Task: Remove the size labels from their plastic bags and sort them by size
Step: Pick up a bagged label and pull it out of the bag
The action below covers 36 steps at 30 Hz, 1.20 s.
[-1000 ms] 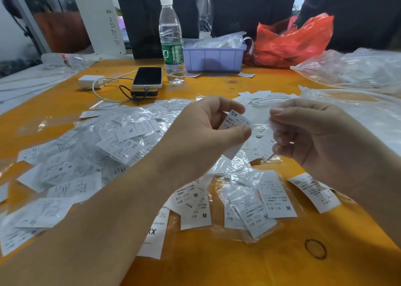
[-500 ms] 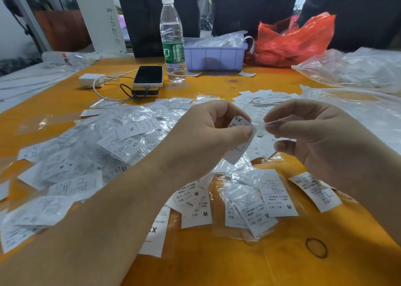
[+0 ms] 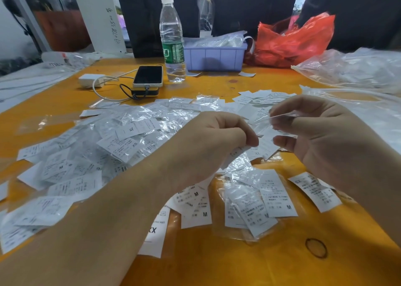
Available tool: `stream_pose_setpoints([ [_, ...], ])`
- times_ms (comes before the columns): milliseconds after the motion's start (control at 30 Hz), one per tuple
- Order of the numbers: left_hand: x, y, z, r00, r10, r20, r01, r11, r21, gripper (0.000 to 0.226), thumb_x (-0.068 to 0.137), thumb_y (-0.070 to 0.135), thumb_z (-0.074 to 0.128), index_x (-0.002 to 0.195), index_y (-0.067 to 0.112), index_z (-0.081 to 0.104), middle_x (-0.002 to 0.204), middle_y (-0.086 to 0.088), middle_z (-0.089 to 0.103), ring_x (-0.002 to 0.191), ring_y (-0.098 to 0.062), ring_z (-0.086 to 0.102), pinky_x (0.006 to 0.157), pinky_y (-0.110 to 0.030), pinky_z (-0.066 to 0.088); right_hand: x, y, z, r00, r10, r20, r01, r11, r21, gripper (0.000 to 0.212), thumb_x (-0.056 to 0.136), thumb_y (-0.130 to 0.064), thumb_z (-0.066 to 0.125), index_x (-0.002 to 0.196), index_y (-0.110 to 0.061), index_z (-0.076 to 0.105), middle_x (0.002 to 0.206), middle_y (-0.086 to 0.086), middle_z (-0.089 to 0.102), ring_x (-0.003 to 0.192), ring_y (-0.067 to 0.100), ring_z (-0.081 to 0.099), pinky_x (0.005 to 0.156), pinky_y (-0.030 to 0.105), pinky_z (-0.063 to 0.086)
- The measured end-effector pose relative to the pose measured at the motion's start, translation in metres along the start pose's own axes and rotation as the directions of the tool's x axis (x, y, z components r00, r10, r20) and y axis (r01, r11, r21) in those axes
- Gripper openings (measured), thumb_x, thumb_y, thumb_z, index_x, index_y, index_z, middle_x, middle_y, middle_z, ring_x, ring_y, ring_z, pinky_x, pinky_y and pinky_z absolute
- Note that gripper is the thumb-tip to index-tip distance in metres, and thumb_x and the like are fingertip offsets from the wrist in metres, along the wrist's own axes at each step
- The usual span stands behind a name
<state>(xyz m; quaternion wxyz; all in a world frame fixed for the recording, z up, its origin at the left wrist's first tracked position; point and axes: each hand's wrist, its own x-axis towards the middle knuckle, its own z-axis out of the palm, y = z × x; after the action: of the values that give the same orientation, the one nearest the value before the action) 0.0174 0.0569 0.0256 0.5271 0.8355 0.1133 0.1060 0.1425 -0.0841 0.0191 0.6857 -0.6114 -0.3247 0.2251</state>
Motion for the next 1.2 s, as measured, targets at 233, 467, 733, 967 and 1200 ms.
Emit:
stream_pose_setpoints([
  [233,-0.001,0.001,0.003,0.999,-0.051,0.008,0.050,0.998,0.044,0.054,0.092,0.059,0.039,0.081,0.021,0.077,0.076,0.018,0.070,0.057,0.006,0.058,0.051,-0.008,0.043,-0.005,-0.003,0.004,0.992,-0.065,0.112,0.064,0.998,0.013,0.007,0.058,-0.018,0.070,0.058,-0.025,0.072,0.082,-0.005,0.067,0.082,0.010,0.061,0.071,0.027,0.047],
  [467,0.001,-0.001,0.002,0.999,0.040,0.010,-0.039,0.998,-0.055,0.022,0.084,0.039,0.064,0.074,0.023,0.074,0.074,0.009,0.069,0.060,0.001,0.058,0.063,-0.023,0.043,-0.004,0.001,0.004,0.977,-0.056,0.205,0.063,0.998,-0.025,0.007,0.061,-0.025,0.071,0.066,-0.026,0.075,0.084,-0.005,0.069,0.082,0.012,0.062,0.075,0.033,0.047],
  [733,0.000,0.000,0.001,0.971,0.121,-0.206,-0.124,0.992,-0.004,0.022,0.090,0.030,0.065,0.074,0.016,0.070,0.062,-0.004,0.053,0.056,-0.014,0.046,0.053,-0.025,0.042,0.002,0.008,0.002,0.973,0.160,0.168,-0.173,0.983,0.069,0.038,0.061,-0.039,0.077,0.094,-0.022,0.071,0.086,0.002,0.066,0.070,0.014,0.064,0.056,0.027,0.053],
  [967,-0.001,-0.001,0.003,0.974,0.152,-0.166,-0.144,0.988,0.063,0.023,0.088,0.037,0.068,0.080,0.016,0.071,0.046,0.018,0.049,0.045,0.001,0.046,0.051,-0.012,0.037,0.000,0.008,0.002,0.876,0.215,0.431,-0.238,0.971,0.000,0.045,0.074,-0.059,0.071,0.089,-0.017,0.066,0.084,0.007,0.064,0.071,0.017,0.059,0.060,0.027,0.052],
  [1200,-0.002,0.001,0.004,0.974,0.185,-0.129,-0.176,0.981,0.081,0.021,0.090,0.031,0.067,0.070,0.025,0.066,0.047,0.022,0.052,0.047,0.004,0.050,0.047,-0.005,0.035,0.000,0.008,0.002,0.878,0.243,0.413,-0.260,0.965,-0.014,0.023,0.072,-0.044,0.074,0.078,-0.022,0.074,0.076,0.005,0.064,0.065,0.015,0.059,0.057,0.026,0.052],
])
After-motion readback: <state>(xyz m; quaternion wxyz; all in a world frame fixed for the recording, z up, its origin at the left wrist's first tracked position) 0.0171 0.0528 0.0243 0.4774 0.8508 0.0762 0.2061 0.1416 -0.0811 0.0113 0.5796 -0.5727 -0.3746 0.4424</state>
